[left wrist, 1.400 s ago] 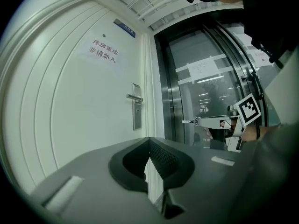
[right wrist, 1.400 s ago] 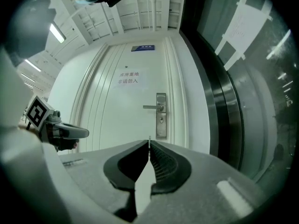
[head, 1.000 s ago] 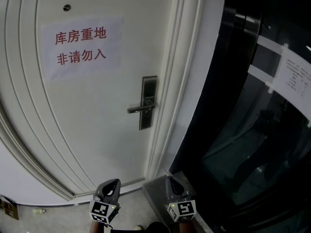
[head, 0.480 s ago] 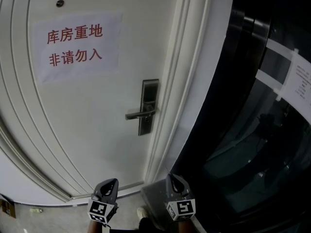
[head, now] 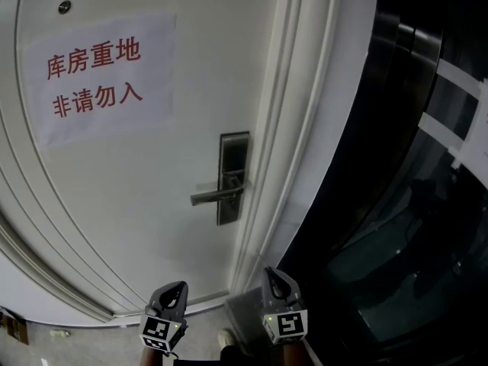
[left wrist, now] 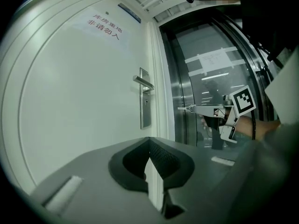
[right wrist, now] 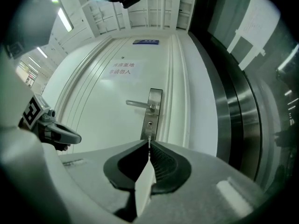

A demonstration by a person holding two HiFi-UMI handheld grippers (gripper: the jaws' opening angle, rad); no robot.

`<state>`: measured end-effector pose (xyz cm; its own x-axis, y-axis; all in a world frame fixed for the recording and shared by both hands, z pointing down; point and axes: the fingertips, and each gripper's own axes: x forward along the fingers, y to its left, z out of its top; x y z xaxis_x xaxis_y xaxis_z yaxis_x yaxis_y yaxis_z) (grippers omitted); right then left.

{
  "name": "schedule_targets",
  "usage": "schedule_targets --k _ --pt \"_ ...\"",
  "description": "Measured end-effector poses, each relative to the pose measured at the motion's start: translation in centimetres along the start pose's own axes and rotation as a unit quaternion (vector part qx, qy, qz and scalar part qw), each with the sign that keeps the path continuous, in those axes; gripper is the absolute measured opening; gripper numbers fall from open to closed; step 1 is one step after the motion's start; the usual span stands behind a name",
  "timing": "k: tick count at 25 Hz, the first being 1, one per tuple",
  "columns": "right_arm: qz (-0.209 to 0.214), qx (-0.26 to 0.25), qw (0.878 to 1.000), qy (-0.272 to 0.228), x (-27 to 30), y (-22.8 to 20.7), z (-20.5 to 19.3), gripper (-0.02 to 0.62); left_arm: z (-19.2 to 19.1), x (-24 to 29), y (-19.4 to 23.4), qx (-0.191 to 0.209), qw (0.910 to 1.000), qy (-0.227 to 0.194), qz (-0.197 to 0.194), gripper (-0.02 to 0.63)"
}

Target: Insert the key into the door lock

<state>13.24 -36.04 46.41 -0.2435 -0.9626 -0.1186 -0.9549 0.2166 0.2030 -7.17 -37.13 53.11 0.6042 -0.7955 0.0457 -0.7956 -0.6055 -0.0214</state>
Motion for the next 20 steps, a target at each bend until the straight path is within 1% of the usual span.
schedule_targets --k 2,6,12,20 --pt "0.004 -0.014 1.0 -0.006 1.0 -0.1 0.8 0.011 -0.2 0.7 0.4 -0.001 1.0 0.001 0.002 0.002" --pt "0.015 -0.068 0.998 -0.009 2.6 -0.2 1.6 0.011 -0.5 1.7 0.9 -0.005 1.0 0.003 0.004 0.002" --pt "0.03 -0.144 0.989 -0.007 5.1 -0.4 2.8 0.011 -0.7 2.8 1.2 -0.007 1.0 0.003 0.0 0.002" --pt "0.037 -0.199 0.979 -0.001 7.8 -0.6 3.6 0.011 -1.2 3.6 2.5 -0.012 0.9999 0.004 0.008 0.002"
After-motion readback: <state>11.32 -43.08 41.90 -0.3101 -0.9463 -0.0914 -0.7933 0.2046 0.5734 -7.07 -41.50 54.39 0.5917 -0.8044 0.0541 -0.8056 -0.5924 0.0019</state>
